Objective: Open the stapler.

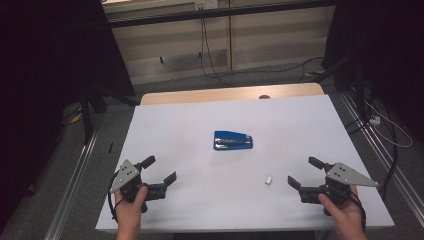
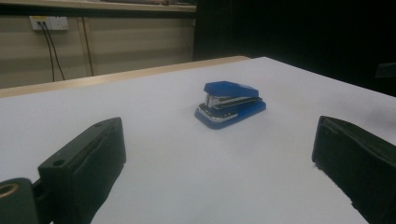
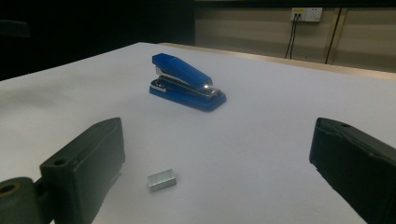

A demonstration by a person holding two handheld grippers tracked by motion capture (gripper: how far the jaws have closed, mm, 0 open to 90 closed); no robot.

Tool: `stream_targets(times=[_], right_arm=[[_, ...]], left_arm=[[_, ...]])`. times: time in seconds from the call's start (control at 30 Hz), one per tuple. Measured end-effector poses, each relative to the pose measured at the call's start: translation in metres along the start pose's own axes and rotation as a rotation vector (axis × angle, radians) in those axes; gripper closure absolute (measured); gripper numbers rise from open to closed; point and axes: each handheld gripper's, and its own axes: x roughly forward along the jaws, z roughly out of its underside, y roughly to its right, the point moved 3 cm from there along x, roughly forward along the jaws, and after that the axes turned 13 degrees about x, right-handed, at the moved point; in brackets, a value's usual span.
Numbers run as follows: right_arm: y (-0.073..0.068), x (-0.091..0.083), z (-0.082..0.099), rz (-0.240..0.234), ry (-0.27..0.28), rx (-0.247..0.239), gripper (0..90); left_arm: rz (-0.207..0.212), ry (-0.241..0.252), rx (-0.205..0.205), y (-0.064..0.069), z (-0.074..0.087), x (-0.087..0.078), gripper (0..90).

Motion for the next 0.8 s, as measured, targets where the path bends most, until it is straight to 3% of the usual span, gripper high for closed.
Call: stream_targets(times=[0.43, 0.7, 0.8], right_arm=[[-0.004, 0.010, -0.004, -0.001, -0.023, -0.044, 3.3], [-0.006, 0.019, -0.014, 0.005, -0.020, -0.071, 3.3], [-0.006, 0.022, -0.019, 0.008, -0.013, -0.059, 3.0]], left_arm=[[0.021, 0.006, 0.029, 0.002, -0.010, 0.007, 2.9], [0.042, 0.011, 0.023, 0.004, -0.017, 0.016, 3.0], [0.051, 0.021, 0.017, 0.005, -0.020, 0.021, 2.9]])
